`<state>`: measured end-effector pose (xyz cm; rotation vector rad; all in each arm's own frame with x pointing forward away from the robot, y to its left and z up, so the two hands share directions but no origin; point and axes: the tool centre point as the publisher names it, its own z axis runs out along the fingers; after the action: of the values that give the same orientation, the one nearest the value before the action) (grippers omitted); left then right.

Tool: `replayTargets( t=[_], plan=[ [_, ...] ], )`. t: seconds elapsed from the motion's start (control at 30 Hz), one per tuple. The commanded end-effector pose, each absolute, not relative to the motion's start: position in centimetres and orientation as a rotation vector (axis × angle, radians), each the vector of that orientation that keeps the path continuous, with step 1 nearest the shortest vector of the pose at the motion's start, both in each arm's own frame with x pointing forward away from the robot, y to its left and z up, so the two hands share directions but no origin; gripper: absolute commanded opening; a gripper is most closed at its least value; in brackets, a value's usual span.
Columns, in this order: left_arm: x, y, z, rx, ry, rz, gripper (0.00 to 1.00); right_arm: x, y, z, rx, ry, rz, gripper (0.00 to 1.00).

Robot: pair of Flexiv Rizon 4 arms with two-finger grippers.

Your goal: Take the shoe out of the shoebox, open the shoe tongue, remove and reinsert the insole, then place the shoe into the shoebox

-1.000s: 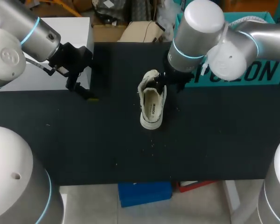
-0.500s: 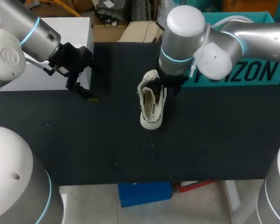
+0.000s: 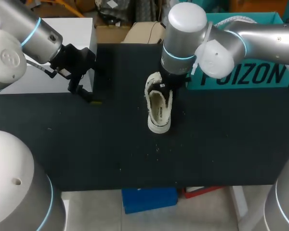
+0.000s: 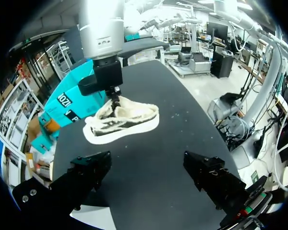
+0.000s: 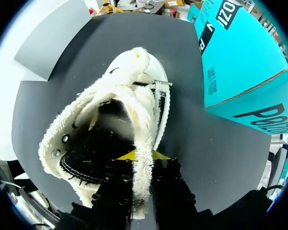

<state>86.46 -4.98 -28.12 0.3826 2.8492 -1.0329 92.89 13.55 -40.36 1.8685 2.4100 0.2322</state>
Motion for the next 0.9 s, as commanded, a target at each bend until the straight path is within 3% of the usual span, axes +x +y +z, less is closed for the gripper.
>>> replayTargets(
  t=[0.03,0.33,0.53,0.63,0.7,0.9],
  plan=[
    [86.4,-5.0,-28.2,0.381,2.848,-1.028,1.0,92.1,11.9,-36.9,1.835,2.468,0.251,0.0],
    [86.4,-5.0,-28.2,0.381,2.848,-1.028,1.0,90.4,9.2,-28.1,1.525,2.783,0.405,0.0],
    [86.4,-5.0,-28.2,0.381,2.848,-1.028,1.0,89.5,7.4,-21.3,0.785,3.214,0.46,0.0],
    [86.4,-5.0,-28.2,0.381,2.848,-1.028,1.0,89.7,5.9,-18.3,0.286,3.313,0.304,0.0],
    [86.4,-5.0,-28.2,0.381,2.848,-1.028,1.0,90.3,4.3,-16.8,-0.02,3.265,0.031,0.0],
    [86.4,-5.0,-28.2,0.381,2.848,-1.028,1.0,90.3,4.3,-16.8,-0.02,3.265,0.031,0.0]
  ],
)
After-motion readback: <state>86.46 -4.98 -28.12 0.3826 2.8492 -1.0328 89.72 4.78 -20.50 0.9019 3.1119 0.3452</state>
